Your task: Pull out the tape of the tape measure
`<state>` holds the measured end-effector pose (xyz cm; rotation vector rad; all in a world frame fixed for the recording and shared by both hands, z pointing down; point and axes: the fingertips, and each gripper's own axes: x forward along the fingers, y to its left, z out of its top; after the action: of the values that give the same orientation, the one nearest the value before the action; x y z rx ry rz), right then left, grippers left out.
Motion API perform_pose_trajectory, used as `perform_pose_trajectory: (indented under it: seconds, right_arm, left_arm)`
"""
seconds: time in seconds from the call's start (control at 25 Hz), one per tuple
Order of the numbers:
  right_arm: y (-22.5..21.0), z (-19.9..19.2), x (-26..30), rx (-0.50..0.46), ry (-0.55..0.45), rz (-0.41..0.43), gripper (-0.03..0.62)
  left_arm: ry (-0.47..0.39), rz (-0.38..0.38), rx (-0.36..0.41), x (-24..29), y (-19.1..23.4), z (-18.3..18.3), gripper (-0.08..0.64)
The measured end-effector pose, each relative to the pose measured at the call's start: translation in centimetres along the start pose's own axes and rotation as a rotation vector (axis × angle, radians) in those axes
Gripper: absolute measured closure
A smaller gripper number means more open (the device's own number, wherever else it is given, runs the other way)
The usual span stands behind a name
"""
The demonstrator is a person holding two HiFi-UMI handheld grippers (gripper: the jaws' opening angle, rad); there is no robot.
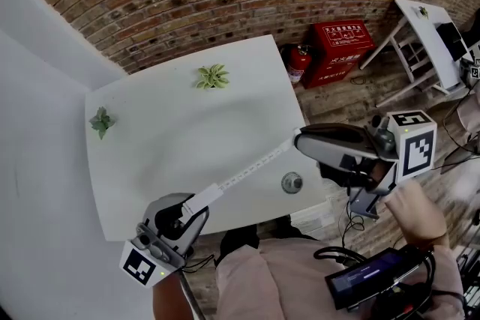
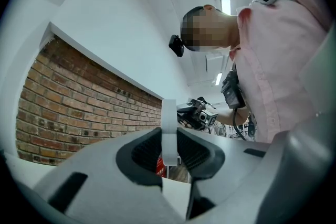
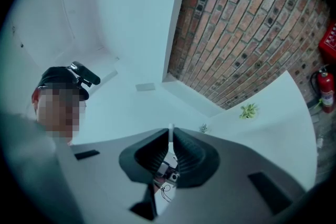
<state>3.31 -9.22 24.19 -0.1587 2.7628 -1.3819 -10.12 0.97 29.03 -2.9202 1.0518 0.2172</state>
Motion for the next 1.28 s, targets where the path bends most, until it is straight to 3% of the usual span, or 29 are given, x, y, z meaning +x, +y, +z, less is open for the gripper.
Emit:
perform_pose_trajectory:
  seconds: [1.28]
  right_arm:
    - [-0.6,2.0,-2.4,-0.025,-0.046,-0.052,0.561]
  left_arm:
    - [0.028,0.012,0.003,-1.0,0.1,-0.2,0.465]
